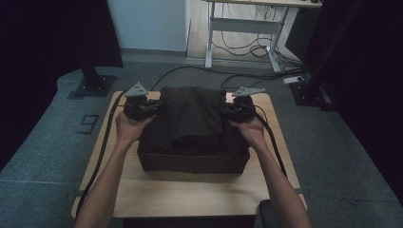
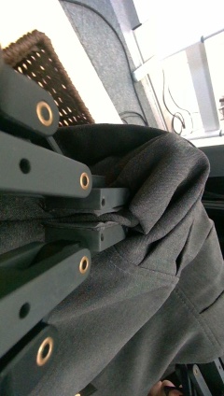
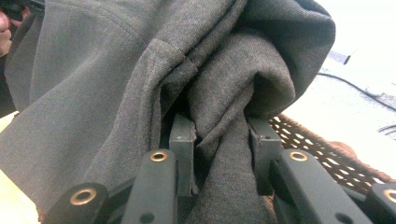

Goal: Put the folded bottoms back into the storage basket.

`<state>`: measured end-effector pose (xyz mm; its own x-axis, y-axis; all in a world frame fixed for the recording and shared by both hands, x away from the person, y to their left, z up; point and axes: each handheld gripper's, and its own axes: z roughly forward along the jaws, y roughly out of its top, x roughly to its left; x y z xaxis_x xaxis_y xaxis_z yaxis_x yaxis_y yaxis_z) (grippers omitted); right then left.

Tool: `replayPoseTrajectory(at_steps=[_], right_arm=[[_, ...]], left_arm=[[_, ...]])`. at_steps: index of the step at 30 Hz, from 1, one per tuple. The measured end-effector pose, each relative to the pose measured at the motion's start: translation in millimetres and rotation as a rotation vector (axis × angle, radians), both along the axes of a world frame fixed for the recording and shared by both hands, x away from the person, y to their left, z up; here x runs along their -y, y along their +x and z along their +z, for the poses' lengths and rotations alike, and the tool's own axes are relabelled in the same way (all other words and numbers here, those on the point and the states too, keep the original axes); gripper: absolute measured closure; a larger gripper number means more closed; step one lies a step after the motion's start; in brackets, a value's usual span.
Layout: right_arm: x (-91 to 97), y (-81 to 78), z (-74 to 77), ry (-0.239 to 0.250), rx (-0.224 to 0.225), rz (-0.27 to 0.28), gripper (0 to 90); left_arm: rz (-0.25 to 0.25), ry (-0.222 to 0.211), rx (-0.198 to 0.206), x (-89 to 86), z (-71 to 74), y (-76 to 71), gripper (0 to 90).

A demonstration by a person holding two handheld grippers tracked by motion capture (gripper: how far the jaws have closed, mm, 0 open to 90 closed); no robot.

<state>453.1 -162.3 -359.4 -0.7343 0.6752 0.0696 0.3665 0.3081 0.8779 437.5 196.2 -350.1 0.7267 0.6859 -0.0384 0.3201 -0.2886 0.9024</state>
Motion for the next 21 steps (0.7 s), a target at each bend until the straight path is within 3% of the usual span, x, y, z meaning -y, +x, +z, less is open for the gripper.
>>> replayPoseTrajectory(at_steps=[7,13,21], right_arm=[[-17.6,8.6,-14.4,0.001,-0.014,0.009,68.5],[-27.5,12.8,-28.7,-0.012,-0.036,0.013,68.5],[-13.9,14.5,-43.1,-0.016,-0.072,-0.026,68.4]], left_arm=[[0.024,-0.006,-0.011,-10.2,-7.0,0.6,85.3],[0.025,0.016,-0.030,-9.6,-15.5,2.7,85.3],[0.003,0.017,-0.049,6.5,-27.9,12.9,85.2]])
